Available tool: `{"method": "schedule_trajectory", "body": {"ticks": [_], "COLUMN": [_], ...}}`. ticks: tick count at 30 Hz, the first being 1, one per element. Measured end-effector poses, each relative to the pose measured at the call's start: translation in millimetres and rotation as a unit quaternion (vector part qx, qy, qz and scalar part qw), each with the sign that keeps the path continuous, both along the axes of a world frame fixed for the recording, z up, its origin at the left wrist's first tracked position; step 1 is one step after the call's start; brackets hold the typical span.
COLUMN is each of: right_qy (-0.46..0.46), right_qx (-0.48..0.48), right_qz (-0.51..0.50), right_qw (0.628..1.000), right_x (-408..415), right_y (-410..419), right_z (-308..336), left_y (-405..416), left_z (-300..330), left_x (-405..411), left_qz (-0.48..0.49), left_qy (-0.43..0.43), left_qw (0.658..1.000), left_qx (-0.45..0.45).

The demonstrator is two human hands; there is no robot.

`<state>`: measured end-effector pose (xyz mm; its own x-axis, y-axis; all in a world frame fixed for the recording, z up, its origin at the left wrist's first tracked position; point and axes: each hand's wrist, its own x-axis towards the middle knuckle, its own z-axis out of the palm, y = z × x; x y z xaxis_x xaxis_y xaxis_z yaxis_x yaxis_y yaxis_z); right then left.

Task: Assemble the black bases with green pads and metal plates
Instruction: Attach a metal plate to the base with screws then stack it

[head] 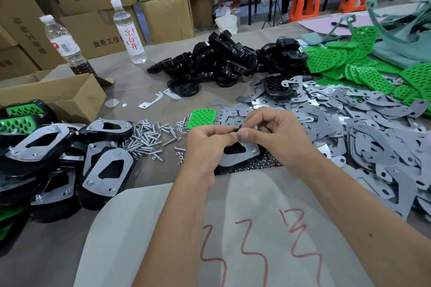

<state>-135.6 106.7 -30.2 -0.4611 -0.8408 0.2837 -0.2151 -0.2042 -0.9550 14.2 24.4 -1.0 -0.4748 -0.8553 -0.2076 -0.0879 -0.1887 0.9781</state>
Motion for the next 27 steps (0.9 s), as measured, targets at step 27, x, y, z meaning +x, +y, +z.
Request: {"method": "schedule_trajectory", "body": {"ticks": [27], "right_qy": [-0.016], "right_qx": [0.011], "right_qz": [-0.023], "right_qw": [1.0], "right_x": [4.7], "right_y": [-0.2], "right_z": [1.7], "left_y": [-4.6], "left_z": [-1.5], "left_x": [1.1], "left_qz": [0.005], "left_qy": [0.01], "left_qw": [1.0], "left_qx": [0.019]}}
